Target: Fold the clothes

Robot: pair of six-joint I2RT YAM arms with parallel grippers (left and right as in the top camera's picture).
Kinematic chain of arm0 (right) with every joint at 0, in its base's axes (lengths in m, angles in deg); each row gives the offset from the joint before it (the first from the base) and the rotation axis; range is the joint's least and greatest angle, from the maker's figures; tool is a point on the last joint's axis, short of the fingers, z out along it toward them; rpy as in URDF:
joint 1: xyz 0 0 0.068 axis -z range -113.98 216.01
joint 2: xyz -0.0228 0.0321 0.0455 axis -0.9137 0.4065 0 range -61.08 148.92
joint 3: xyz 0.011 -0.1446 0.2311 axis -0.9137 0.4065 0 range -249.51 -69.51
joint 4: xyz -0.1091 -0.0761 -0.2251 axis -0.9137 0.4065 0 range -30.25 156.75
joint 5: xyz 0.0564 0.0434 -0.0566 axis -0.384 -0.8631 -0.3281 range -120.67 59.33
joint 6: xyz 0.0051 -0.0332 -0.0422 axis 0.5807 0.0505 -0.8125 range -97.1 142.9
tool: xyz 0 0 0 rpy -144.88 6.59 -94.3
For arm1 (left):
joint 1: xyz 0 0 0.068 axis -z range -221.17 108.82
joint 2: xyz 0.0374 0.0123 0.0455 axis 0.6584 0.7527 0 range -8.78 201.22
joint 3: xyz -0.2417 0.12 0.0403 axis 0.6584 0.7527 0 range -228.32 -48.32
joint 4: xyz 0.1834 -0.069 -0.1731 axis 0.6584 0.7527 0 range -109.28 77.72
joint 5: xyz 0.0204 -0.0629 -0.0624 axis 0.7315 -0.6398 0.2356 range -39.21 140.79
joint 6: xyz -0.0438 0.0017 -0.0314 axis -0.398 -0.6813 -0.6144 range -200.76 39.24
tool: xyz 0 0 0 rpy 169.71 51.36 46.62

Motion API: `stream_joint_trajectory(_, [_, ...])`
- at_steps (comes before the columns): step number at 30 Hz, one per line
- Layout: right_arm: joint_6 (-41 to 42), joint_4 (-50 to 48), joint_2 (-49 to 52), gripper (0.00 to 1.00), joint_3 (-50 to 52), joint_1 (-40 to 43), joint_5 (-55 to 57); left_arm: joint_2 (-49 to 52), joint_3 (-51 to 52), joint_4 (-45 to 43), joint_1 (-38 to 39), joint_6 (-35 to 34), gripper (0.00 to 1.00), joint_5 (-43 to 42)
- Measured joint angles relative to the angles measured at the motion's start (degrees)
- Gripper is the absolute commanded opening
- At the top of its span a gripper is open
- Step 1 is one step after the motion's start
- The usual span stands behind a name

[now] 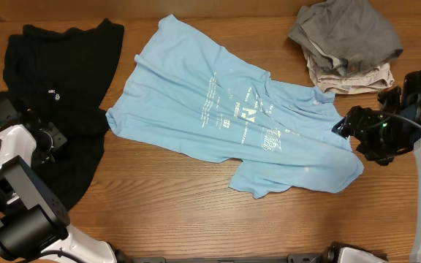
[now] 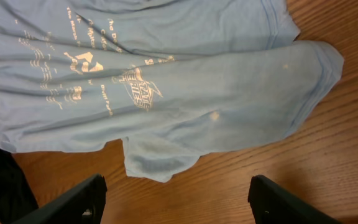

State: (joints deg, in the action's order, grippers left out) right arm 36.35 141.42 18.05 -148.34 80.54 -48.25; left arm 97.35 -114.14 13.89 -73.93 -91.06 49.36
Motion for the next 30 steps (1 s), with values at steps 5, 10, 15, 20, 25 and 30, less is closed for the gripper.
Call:
stream_joint_trajectory(5, [0.0, -0.2, 0.0, 0.78, 0.0, 0.0, 0.0, 0.0, 0.0, -0.2, 1.0, 1.3, 0.04, -5.0])
stream_joint_trajectory(10, [0.0, 0.2, 0.0, 0.79, 0.0, 0.0, 0.0, 0.0, 0.0, -2.1, 0.7, 1.1, 0.09, -6.4])
stream_joint_trajectory(15, [0.0, 0.2, 0.0, 0.79, 0.0, 0.0, 0.0, 0.0, -0.1, -4.2, -4.1, -0.4, 0.14, -7.4])
stream_joint_trajectory(20, [0.0, 0.0, 0.0, 0.79, 0.0, 0.0, 0.0, 0.0, -0.2, -6.6, -8.4, -0.7, 0.19, -7.6])
stream_joint_trajectory(25, [-0.4, -0.1, 0.0, 0.79, 0.0, 0.0, 0.0, 0.0, -0.5, -7.4, -9.0, -0.8, 0.35, -8.3])
stream_joint_trajectory(30, [-0.8, -0.1, 0.0, 0.79, 0.0, 0.0, 0.0, 0.0, -4.3, -3.1, -7.4, 0.4, 0.42, -10.4])
